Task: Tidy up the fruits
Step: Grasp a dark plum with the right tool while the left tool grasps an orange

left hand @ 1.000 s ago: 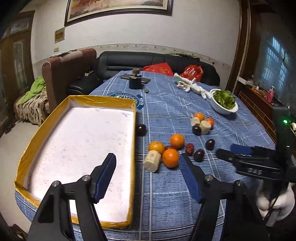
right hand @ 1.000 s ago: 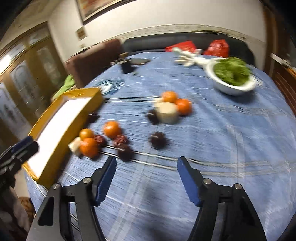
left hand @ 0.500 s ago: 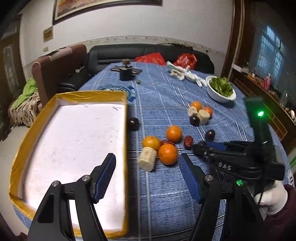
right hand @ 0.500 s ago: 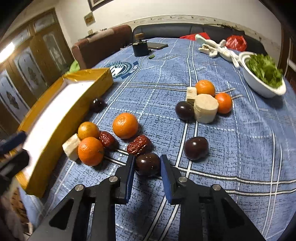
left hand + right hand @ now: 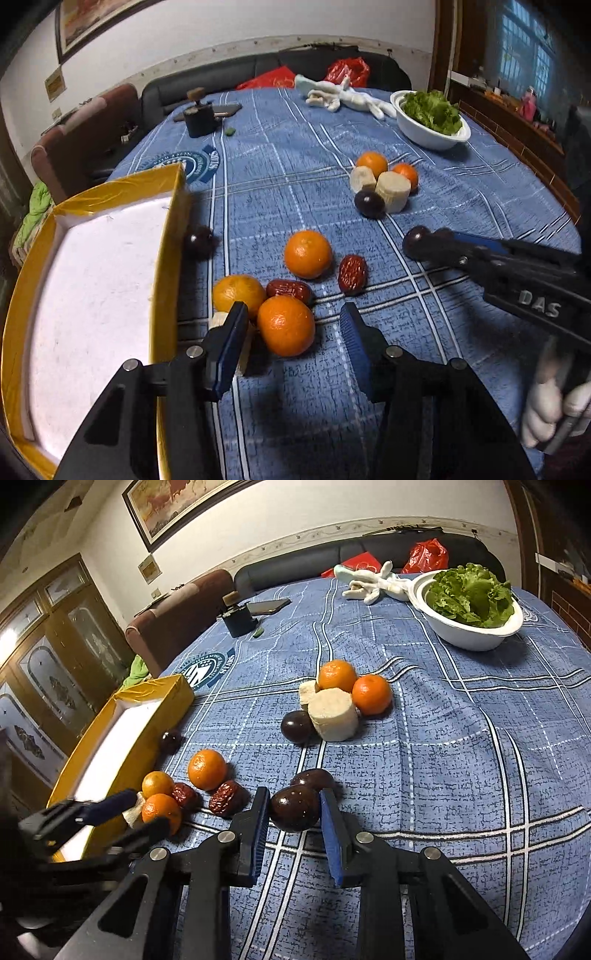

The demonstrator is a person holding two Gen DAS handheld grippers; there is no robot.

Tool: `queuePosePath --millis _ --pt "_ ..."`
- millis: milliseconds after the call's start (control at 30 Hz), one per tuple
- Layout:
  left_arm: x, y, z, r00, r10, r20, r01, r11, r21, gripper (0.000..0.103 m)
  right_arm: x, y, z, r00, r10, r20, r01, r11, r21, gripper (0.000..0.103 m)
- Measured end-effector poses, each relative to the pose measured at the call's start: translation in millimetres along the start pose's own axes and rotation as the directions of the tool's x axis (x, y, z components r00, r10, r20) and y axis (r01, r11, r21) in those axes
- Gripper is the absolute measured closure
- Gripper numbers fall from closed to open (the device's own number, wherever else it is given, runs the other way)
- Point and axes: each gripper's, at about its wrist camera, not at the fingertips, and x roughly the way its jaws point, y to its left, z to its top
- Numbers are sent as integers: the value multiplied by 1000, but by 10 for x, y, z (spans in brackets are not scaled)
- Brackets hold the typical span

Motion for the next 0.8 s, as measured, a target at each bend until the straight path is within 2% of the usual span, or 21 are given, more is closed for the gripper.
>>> queuePosePath --millis 233,300,333,433,567,800 --pt "108 -181 20 997 80 3 -80 993 90 54 -30 8 -1 1000 15 1 -15 1000 5 72" --pt "66 -164 -1 993 116 23 -118 988 104 74 -34 2 -2 1000 11 2 -11 1000 8 72" --pt "48 -136 -10 995 97 23 -98 990 101 74 -32 -7 0 1000 9 1 -9 1000 13 72" --pt "-10 3 -39 998 49 25 -50 998 49 75 -35 -24 7 1000 5 1 -5 1000 23 72" --pt "-128 118 -60 999 29 46 -29 999 -19 75 -52 -31 8 1000 4 9 -4 1000 25 72" --pt "-421 389 -136 995 0 99 16 987 -162 75 -123 11 0 999 23 38 -24 1000 14 72"
